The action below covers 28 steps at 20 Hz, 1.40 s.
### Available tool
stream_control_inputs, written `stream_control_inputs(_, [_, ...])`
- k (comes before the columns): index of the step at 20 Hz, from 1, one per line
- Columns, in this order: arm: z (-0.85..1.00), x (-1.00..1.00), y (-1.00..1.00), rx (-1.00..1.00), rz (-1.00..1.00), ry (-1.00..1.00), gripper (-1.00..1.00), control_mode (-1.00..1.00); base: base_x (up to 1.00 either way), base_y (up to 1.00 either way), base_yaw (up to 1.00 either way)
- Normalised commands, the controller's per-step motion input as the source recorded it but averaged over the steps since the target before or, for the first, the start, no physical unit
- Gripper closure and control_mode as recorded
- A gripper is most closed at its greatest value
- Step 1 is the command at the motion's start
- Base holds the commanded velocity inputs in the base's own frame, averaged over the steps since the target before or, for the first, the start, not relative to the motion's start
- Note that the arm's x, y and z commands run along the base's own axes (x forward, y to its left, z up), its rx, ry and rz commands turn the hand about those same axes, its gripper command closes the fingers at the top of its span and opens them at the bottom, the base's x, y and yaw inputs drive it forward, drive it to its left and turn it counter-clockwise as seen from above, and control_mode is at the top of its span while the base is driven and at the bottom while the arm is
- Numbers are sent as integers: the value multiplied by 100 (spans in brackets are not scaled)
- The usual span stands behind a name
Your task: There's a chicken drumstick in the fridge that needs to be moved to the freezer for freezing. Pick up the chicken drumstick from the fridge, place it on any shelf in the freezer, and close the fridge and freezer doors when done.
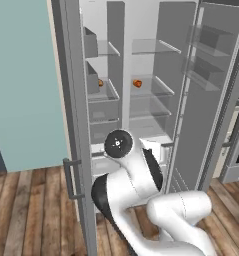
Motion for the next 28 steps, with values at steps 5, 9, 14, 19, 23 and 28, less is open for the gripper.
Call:
stream_control_inputs(5, [-4,0,100,-14,-29,-3,-100,-100,0,0,0])
stream_control_inputs(9, [-21,28,97,-2,-34,-2,-100,-100,0,0,0])
stream_control_inputs(14, [-26,50,89,0,-40,-9,-100,-100,0,0,0])
stream_control_inputs(19, [-41,70,74,0,-33,-14,-100,-100,0,0,0])
stream_control_inputs(23, [-44,64,67,0,-30,-14,-100,-100,0,0,0])
stream_control_inputs(28, [-30,49,23,0,-12,-2,-100,-100,0,0,0])
